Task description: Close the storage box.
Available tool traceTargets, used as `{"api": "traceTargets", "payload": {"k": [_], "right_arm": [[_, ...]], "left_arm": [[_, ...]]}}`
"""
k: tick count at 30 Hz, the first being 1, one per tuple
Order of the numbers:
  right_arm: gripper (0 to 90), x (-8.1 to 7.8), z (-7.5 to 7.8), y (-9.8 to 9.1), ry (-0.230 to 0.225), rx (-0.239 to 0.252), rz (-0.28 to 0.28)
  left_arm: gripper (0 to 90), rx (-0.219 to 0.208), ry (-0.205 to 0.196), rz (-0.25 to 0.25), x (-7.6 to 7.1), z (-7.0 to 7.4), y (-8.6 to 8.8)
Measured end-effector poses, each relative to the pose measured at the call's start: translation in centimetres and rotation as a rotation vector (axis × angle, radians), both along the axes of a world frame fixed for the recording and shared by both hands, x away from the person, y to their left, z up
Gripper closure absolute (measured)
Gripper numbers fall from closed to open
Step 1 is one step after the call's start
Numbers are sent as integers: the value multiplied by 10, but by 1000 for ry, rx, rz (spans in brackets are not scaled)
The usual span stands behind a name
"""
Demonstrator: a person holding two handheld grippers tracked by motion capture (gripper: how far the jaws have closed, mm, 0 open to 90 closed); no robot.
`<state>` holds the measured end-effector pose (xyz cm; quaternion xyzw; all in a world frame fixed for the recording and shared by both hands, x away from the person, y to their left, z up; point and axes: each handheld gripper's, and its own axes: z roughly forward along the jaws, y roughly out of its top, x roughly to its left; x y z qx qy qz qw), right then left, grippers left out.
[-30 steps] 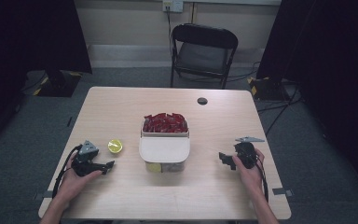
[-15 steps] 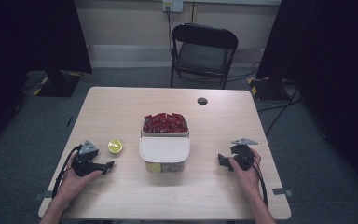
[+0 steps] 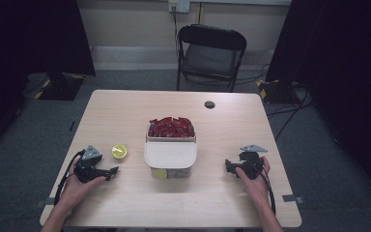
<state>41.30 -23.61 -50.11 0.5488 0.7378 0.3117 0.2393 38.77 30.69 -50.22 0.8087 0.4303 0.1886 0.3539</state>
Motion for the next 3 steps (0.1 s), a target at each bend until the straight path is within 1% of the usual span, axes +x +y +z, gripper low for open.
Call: {"api": "traceTargets", "payload": {"k": [3], "right_arm": [[61,0,0,0,-2,-2,0]], "left_arm": [[124,0,0,0,0,0,0]]}}
